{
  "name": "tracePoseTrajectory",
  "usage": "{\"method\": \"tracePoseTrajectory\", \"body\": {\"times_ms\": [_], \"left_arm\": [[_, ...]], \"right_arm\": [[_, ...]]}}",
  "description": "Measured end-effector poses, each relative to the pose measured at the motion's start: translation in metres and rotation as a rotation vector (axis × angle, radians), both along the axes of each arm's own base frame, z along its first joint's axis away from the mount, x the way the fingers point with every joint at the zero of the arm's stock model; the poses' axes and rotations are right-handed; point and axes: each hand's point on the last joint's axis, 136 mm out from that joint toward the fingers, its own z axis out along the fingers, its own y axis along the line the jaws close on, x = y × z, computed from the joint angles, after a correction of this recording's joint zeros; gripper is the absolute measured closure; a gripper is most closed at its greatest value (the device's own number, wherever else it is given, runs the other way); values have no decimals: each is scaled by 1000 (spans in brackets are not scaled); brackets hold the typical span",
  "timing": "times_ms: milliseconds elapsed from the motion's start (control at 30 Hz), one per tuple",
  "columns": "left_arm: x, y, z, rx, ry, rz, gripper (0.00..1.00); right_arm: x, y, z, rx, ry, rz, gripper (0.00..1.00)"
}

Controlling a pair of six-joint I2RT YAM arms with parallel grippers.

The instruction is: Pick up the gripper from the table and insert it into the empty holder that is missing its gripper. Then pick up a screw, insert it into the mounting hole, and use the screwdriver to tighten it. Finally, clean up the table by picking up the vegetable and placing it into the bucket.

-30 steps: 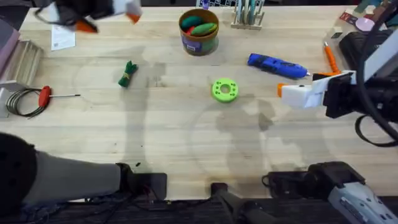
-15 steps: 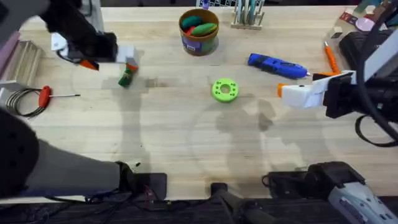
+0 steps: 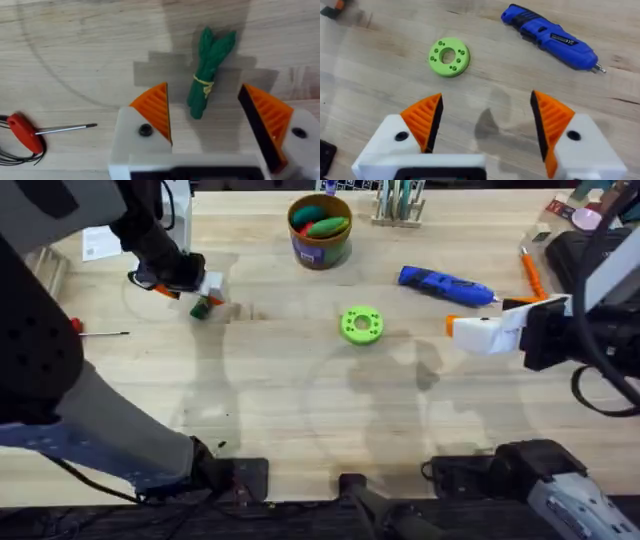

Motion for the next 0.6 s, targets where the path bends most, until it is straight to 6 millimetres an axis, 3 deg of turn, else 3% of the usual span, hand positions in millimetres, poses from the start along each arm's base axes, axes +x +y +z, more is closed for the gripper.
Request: {"method": "tracePoseTrajectory", "body": {"times_ms": [267,400,500,600], "left_arm": [[1,0,-11,-1,21,-16,199],[-1,2,-21,6,50,-18,264],[-1,4,-22,18,55,-18,497],[-3,5,-22,26,60,-19,865]], "right_arm": [[0,0,0,0,0,0,17],[0,0,0,0,0,0,16],[0,0,0,0,0,0,16],[0,0,0,0,0,0,17]]}}
